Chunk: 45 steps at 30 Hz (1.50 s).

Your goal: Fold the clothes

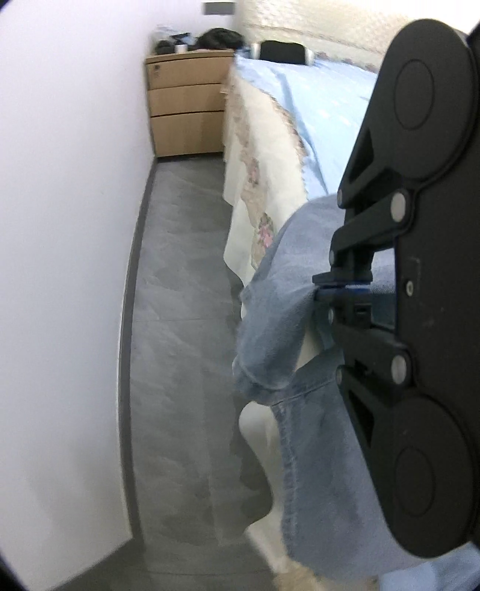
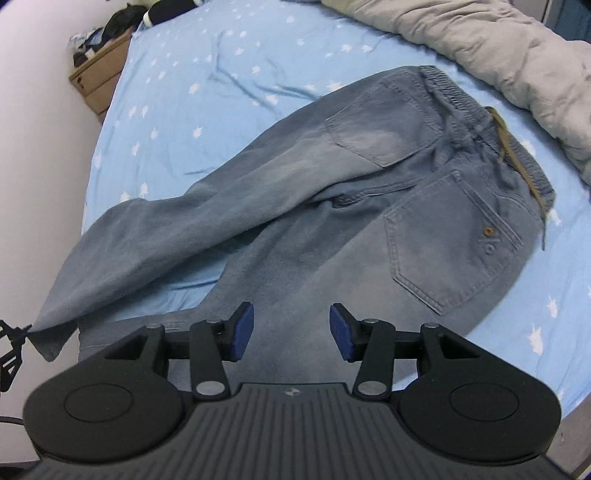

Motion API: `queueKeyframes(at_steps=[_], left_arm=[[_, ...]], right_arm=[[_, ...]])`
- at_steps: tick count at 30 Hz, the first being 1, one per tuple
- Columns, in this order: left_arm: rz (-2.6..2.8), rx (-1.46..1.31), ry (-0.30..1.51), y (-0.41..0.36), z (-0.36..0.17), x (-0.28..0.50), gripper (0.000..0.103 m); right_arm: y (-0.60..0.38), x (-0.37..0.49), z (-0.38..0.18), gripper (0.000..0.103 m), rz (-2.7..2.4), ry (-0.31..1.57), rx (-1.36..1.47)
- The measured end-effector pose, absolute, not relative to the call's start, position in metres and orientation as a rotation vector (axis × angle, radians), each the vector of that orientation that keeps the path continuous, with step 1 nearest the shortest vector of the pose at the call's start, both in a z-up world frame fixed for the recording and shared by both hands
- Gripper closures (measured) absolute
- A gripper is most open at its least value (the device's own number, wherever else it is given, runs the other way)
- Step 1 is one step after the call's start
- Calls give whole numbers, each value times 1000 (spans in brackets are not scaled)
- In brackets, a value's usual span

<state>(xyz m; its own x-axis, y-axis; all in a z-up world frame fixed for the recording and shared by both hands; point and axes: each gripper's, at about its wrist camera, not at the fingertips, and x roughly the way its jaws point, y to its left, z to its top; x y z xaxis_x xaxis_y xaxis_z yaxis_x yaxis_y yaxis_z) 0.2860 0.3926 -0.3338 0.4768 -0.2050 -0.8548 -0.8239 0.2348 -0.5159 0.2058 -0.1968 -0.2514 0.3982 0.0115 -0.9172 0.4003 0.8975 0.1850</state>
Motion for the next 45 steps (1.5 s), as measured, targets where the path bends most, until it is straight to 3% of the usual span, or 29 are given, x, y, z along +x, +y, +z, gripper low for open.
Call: queueKeyframes(at_steps=[5, 12, 21, 27, 34, 43, 45], left_arm=[[516, -1226, 1058, 383, -333, 284, 99], [453, -1153, 1055, 352, -306, 250, 70], [490, -1186, 990, 295, -270, 138, 54], [598, -1288, 975, 267, -271, 67, 50], [712, -1369, 1008, 269, -296, 48, 49], [756, -1450, 1089, 282, -355, 80, 49], [754, -1458, 1109, 284, -364, 87, 52]], right_arm=[[-208, 182, -248, 55, -286, 1130, 415], [-236, 149, -253, 55, -309, 1102, 456], [-290, 102, -271, 55, -236, 1067, 537], [-333, 75, -281, 55, -235, 1066, 604], [-374, 68, -291, 55, -344, 1064, 733], [-409, 74, -272, 52, -648, 914, 976], [-414, 80, -267, 48, -684, 877, 999]])
